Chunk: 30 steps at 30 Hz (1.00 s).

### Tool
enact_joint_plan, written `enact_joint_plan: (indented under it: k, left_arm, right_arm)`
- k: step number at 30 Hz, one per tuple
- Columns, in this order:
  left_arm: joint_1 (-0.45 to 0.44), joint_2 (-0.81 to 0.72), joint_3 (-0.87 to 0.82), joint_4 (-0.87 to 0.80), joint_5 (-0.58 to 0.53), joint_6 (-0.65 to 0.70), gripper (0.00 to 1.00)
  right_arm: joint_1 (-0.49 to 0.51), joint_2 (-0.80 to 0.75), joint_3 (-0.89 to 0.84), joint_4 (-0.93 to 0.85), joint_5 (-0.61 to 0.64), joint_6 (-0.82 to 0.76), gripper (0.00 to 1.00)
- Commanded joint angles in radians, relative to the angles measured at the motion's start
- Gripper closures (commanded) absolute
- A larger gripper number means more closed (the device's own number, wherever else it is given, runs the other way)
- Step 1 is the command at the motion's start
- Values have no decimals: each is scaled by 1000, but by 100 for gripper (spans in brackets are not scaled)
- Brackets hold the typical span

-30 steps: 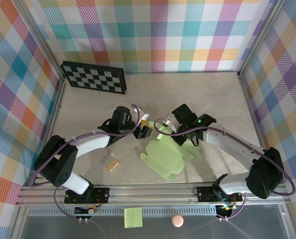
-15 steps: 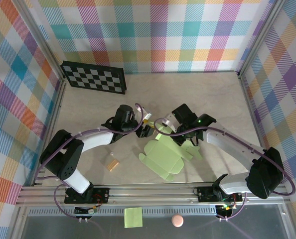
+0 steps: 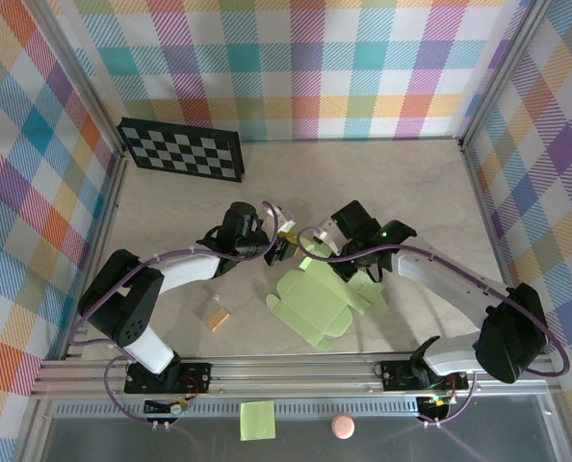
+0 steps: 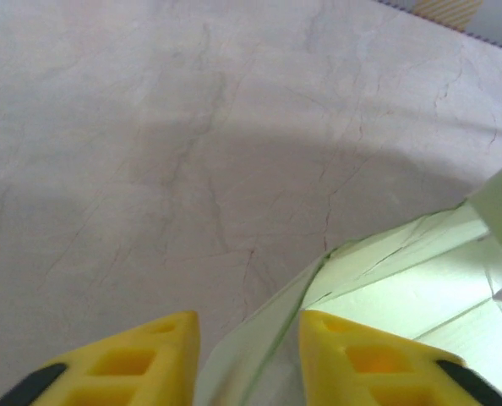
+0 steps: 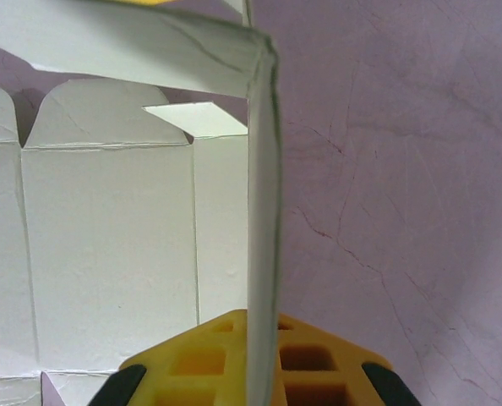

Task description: Fold the paper box

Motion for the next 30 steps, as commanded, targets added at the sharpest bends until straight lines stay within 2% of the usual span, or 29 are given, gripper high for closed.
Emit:
enact_joint_plan:
  k: [1, 4, 15, 18, 30]
  left_arm:
    - [6, -35, -30, 57, 35, -18, 76]
    - [2, -33, -30, 29, 44, -32, 85]
    - [-47, -15, -54, -2, -52, -102, 85]
    - [-52, 2, -58, -4, -72, -111, 81]
    - [-82, 39, -119, 64, -104, -123, 79]
  right_arm:
    - [4, 44, 38, 26, -9, 91, 100]
    - [5, 94, 69, 34, -22, 176, 100]
    - [9, 188, 114, 90, -6, 293, 100]
    - [11, 197, 115, 99, 1, 298, 100]
    - [18, 234, 90, 89, 41, 281, 100]
